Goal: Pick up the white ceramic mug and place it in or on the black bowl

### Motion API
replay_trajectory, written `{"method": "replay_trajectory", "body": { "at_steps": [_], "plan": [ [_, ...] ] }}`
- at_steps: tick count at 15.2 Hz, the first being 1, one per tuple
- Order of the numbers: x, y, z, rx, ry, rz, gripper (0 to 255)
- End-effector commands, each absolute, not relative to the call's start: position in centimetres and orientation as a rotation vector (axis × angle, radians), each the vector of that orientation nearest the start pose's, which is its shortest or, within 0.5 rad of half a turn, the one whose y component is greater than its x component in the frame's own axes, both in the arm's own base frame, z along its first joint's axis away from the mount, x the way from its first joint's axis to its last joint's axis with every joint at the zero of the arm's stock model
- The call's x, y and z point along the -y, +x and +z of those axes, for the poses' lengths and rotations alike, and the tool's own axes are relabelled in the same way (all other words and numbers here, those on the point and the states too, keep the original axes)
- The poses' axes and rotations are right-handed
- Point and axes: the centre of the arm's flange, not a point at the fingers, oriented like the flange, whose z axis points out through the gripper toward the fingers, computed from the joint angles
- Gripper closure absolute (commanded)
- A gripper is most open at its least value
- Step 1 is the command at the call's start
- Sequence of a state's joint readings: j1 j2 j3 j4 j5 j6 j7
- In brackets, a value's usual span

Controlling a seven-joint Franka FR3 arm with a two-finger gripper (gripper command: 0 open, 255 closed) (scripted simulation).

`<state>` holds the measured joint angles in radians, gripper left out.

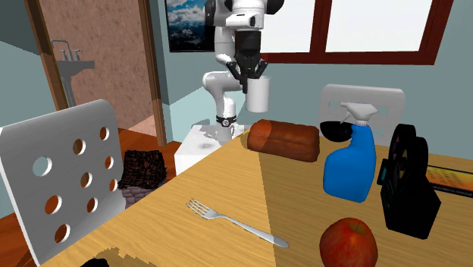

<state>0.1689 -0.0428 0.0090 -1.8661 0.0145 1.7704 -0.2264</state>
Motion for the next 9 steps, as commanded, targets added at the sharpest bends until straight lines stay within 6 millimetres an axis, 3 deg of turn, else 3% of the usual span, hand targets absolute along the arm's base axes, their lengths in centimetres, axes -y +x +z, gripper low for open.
{"method": "replay_trajectory", "body": {
  "at_steps": [1,9],
  "plan": [
    [-12.5,52.3,52.6,0.621,-3.064,0.083,255],
    [-22.3,48.3,53.1,0.621,-3.064,0.083,255]
  ]
}}
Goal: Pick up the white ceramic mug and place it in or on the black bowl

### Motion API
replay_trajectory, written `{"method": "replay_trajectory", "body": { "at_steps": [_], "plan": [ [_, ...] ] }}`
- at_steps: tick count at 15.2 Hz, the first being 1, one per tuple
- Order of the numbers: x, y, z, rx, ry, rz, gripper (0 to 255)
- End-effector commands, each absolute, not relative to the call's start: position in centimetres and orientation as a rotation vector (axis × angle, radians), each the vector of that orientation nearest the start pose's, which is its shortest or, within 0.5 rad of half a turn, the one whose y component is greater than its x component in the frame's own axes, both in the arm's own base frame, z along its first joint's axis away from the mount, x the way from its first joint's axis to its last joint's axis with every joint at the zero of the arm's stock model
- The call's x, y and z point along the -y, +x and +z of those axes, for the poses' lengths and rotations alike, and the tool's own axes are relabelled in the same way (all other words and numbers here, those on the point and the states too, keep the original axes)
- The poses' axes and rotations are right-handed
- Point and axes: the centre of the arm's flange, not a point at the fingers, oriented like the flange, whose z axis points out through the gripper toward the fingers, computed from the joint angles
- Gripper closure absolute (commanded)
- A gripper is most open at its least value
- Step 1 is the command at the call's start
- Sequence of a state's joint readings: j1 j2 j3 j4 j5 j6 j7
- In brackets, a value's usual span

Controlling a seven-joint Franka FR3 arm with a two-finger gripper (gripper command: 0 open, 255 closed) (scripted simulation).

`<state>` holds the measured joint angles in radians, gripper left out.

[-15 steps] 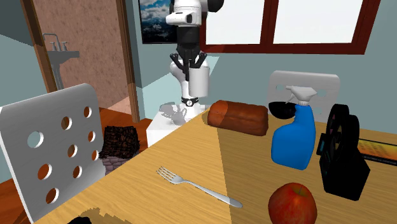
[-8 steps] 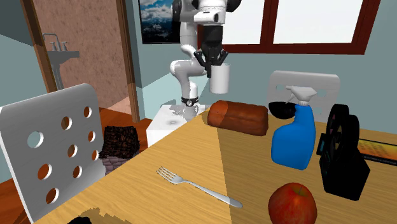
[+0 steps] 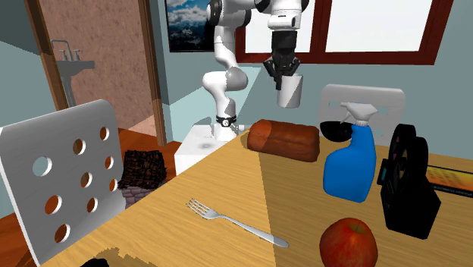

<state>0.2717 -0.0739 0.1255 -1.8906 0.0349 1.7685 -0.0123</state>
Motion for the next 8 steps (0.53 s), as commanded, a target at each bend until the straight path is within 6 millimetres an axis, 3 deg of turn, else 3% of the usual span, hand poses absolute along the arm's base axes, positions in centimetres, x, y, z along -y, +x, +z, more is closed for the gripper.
{"method": "replay_trajectory", "body": {
  "at_steps": [1,8],
  "plan": [
    [-23.5,47.9,53.1,0.621,-3.064,0.083,255],
    [-32.1,44.4,53.6,0.621,-3.064,0.083,255]
  ]
}}
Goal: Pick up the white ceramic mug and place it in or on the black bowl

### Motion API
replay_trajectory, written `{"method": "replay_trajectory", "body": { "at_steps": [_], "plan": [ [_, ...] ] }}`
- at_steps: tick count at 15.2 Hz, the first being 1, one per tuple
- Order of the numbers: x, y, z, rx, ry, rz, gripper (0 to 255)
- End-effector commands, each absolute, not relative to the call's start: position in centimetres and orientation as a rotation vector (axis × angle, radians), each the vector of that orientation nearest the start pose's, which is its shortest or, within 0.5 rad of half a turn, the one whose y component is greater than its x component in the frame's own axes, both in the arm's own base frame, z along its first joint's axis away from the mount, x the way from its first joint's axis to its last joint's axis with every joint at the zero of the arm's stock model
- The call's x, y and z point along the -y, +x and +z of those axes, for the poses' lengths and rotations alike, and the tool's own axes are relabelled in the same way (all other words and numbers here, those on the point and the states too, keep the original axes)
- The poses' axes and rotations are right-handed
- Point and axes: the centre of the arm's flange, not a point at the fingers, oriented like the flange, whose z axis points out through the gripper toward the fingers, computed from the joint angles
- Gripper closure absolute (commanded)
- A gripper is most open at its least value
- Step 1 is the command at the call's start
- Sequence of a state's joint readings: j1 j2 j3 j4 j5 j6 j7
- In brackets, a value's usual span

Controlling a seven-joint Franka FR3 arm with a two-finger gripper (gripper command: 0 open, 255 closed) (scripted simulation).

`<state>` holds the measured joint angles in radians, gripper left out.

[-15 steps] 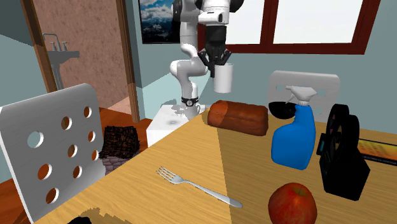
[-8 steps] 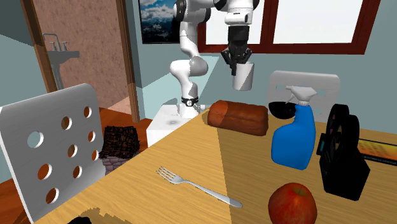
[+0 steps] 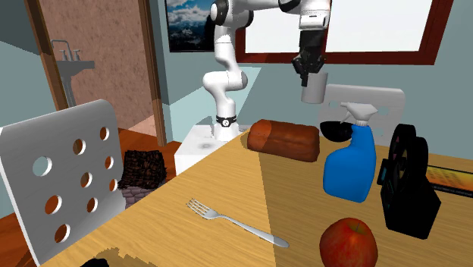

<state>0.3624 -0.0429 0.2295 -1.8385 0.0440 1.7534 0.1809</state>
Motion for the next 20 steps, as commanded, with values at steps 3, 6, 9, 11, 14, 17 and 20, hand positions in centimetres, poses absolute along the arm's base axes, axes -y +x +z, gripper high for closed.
{"method": "replay_trajectory", "body": {
  "at_steps": [3,6,9,11,14,17,20],
  "plan": [
    [-35.7,42.9,53.8,0.621,-3.064,0.083,255],
    [-39.4,41.5,54.0,0.621,-3.064,0.083,255],
    [-43.1,40.0,54.2,0.621,-3.064,0.083,255],
    [-45.5,39.0,54.3,0.621,-3.064,0.083,255],
    [-48.2,37.9,53.9,0.621,-3.064,0.083,255],
    [-48.2,37.9,52.3,0.621,-3.064,0.083,255],
    [-48.2,37.9,50.8,0.621,-3.064,0.083,255]
  ]
}}
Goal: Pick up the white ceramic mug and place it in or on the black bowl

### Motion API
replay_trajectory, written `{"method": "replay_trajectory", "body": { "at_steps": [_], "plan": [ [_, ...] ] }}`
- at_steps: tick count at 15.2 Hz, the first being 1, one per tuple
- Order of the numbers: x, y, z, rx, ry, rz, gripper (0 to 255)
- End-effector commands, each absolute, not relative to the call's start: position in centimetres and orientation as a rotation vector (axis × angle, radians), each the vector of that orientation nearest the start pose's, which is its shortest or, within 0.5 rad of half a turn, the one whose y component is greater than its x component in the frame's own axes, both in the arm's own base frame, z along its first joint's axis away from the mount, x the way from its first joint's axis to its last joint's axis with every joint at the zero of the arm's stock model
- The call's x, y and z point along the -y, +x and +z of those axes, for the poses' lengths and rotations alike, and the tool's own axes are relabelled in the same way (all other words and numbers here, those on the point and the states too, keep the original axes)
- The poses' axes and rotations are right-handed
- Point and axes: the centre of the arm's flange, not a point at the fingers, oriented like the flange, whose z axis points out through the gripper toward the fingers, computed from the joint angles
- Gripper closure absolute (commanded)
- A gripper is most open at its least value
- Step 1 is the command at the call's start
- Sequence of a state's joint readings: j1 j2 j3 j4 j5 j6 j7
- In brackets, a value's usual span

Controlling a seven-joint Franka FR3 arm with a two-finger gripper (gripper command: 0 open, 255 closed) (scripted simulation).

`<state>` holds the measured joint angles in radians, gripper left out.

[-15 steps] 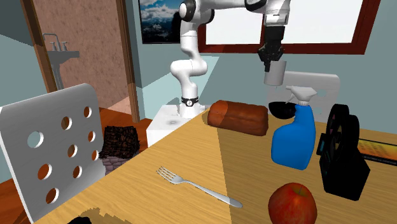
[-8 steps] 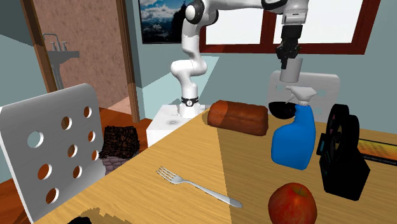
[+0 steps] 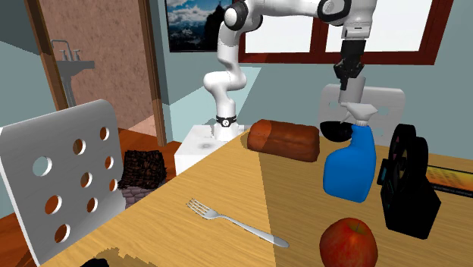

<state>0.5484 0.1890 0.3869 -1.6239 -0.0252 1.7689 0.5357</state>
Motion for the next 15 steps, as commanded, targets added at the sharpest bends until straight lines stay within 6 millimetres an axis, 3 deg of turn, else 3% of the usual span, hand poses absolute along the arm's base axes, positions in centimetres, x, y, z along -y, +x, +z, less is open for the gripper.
{"method": "replay_trajectory", "body": {
  "at_steps": [1,11,15],
  "plan": [
    [-48.2,37.9,50.2,0.621,-3.064,0.083,255],
    [-48.2,37.9,45.0,0.621,-3.064,0.083,255],
    [-48.2,37.9,45.0,0.621,-3.064,0.083,255]
  ]
}}
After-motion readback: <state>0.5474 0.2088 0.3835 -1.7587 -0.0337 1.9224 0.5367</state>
